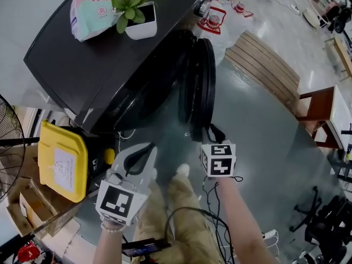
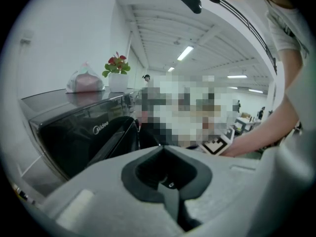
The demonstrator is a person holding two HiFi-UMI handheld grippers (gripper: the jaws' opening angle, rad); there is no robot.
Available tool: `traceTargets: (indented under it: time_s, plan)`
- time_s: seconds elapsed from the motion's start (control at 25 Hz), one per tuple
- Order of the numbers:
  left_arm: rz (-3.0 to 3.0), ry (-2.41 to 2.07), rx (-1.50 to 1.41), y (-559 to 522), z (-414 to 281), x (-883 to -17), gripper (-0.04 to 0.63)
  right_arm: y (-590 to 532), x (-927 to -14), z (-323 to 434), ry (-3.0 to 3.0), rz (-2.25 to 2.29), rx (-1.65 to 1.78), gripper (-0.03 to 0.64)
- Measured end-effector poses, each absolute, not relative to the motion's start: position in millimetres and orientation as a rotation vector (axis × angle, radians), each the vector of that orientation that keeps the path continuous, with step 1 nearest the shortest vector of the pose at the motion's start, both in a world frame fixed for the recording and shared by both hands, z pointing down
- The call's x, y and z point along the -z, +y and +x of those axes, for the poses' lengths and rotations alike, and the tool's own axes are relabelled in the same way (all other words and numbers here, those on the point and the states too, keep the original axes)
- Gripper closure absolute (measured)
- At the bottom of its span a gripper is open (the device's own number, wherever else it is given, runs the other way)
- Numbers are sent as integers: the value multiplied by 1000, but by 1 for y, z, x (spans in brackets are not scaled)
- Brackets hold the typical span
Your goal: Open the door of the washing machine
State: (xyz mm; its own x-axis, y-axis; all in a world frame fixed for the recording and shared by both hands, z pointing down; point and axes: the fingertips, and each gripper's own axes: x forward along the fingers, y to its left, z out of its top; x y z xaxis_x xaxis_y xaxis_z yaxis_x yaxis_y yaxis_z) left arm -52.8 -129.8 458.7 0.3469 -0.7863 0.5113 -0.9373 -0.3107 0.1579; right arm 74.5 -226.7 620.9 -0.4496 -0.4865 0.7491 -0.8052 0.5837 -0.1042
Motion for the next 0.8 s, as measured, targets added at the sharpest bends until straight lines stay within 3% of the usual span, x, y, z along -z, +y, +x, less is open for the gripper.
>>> traceTargets:
  time_s: [0.8]
  plan:
    - [2281,-1476,-497,-149,-38,-456,601,-288,-624,206,-1959,1328,-530,583]
